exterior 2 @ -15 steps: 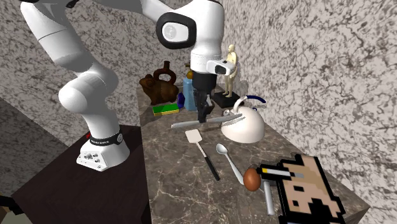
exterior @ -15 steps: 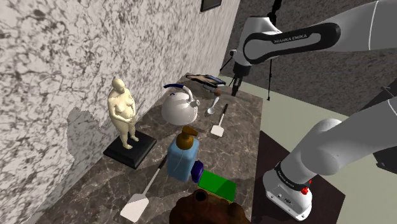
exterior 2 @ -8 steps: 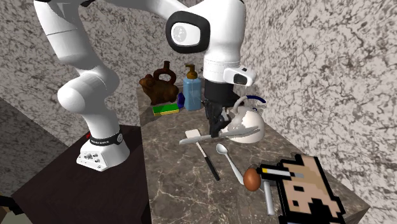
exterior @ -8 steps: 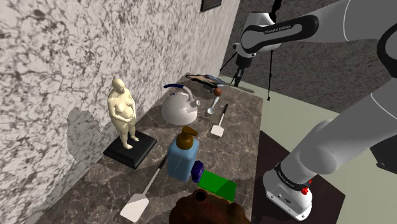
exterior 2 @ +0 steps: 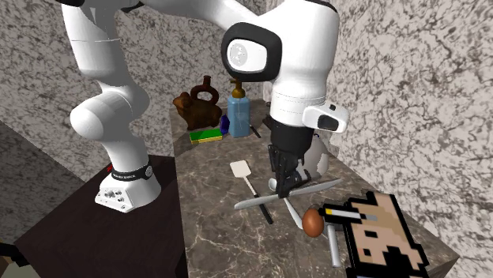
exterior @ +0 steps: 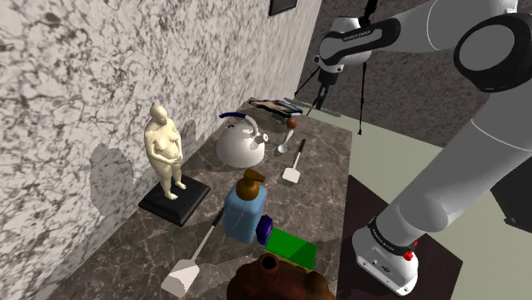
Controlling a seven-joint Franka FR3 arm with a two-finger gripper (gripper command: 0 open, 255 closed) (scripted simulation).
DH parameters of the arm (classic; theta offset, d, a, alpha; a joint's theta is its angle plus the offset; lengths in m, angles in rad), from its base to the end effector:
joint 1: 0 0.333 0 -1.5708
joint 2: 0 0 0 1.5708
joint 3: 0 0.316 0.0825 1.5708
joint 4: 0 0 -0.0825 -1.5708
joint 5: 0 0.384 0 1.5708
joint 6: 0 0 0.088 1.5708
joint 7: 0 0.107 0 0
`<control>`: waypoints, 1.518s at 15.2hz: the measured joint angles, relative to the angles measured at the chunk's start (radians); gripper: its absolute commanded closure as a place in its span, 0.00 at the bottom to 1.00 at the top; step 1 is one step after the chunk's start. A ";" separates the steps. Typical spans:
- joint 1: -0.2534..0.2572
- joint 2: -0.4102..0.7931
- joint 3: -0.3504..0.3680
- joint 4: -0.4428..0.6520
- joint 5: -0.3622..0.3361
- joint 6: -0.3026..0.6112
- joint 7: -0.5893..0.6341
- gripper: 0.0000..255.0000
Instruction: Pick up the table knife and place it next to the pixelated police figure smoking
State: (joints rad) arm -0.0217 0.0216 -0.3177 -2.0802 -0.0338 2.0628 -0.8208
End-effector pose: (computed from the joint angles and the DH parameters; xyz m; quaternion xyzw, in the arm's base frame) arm 0.5144 -0.1829 0.4141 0.9688 0.2463 -0.0258 0.0047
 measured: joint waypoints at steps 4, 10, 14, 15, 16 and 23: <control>-0.004 0.030 -0.003 -0.022 0.009 0.050 -0.011 1.00; -0.006 0.068 -0.002 -0.063 0.023 0.128 -0.018 1.00; -0.007 0.099 0.000 -0.081 0.035 0.177 -0.023 1.00; -0.008 0.107 0.000 -0.085 0.038 0.189 -0.026 1.00; -0.008 0.112 0.001 -0.093 0.040 0.202 -0.027 1.00; -0.014 0.171 0.006 -0.112 0.067 0.284 -0.043 1.00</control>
State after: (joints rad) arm -0.0354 0.1931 -0.3115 -2.1925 0.0329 2.3469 -0.8634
